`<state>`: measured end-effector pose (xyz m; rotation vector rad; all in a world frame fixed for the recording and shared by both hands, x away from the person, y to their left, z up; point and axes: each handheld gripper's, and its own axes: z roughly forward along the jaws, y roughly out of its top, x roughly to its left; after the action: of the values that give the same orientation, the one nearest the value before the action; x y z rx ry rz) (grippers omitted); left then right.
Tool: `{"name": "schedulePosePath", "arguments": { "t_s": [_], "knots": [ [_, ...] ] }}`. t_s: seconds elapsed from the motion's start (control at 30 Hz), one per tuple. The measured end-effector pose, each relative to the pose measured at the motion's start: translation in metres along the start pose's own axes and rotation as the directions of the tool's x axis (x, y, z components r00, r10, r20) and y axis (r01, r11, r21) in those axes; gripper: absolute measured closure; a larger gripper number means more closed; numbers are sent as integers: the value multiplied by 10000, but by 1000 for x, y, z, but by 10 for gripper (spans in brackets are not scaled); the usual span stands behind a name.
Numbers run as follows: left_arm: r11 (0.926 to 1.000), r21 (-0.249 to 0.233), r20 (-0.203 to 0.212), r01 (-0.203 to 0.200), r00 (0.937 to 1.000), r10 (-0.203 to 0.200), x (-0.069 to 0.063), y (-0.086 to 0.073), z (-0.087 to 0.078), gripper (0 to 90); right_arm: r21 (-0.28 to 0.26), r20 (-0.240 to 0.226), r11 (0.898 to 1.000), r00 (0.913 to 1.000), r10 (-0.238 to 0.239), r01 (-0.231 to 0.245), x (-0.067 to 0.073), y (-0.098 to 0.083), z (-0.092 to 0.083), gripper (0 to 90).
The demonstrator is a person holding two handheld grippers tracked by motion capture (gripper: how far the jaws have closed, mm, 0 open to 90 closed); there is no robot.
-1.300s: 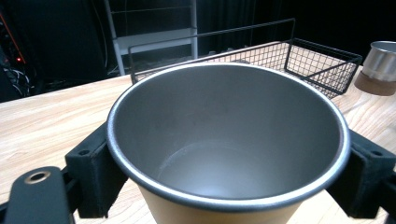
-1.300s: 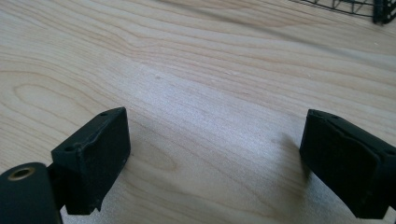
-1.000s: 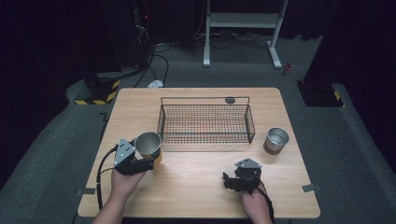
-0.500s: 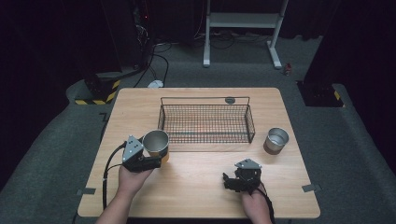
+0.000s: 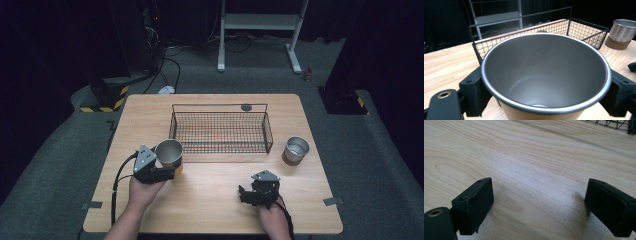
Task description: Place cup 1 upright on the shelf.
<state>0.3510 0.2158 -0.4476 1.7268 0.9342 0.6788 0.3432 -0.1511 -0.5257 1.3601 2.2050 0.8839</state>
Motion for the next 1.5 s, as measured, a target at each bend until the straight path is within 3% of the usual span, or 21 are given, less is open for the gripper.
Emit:
{"name": "schedulePosePath", "arguments": {
  "t_s": [0.27,0.53,1.5],
  "knots": [
    [10000,-5,66,-46,10000,46,-2,4,2,133,-11,3,10000,10000,-43,43,0,0,0,85],
    [9997,-64,94,224,9997,-223,-1,7,5,134,-12,2,10000,10000,-46,46,0,0,0,85],
    [9995,-281,282,128,9995,-120,-6,21,11,134,-14,-12,10000,10000,-63,63,0,0,0,85]
  ]
}}
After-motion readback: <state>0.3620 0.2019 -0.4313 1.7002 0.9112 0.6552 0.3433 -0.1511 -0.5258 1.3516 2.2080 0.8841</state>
